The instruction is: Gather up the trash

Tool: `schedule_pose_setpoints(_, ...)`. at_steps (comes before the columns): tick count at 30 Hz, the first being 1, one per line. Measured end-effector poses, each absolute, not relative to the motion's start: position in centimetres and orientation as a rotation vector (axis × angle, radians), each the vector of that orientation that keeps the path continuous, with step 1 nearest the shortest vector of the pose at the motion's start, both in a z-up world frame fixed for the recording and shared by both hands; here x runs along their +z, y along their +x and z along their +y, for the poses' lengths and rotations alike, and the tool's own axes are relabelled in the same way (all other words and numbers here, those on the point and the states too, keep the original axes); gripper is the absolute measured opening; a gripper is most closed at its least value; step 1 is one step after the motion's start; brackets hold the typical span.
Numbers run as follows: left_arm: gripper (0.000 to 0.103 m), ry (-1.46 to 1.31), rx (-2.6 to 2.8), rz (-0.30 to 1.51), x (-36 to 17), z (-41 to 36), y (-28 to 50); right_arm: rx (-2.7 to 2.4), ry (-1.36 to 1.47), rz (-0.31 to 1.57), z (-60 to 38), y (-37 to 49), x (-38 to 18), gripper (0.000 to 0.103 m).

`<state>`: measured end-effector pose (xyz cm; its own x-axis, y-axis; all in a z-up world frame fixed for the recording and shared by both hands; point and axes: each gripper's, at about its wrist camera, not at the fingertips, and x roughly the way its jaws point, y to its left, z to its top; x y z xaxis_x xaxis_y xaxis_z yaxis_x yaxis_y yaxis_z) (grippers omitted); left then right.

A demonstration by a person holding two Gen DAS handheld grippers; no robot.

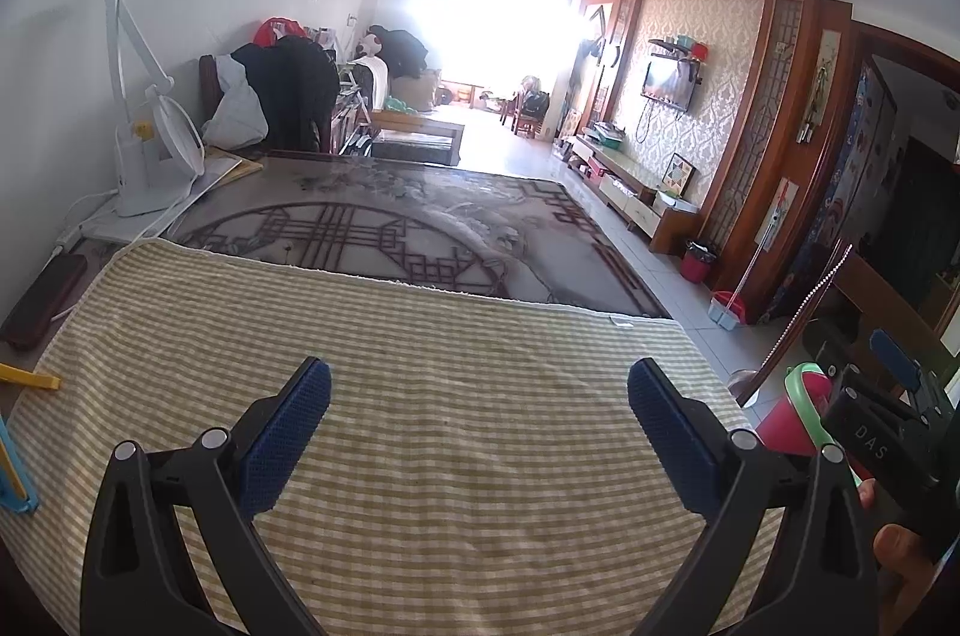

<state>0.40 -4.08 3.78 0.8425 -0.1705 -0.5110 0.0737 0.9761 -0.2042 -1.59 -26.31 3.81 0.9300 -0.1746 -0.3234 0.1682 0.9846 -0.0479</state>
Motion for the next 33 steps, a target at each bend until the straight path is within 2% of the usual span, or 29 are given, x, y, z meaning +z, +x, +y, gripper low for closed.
schedule_pose_setpoints(33, 0.095, -0.208, -0.137, 0.59, 3.36, -3.52, 0.82, -0.157, -0.03, 0.365, -26.49, -1.16, 3.32, 0.098)
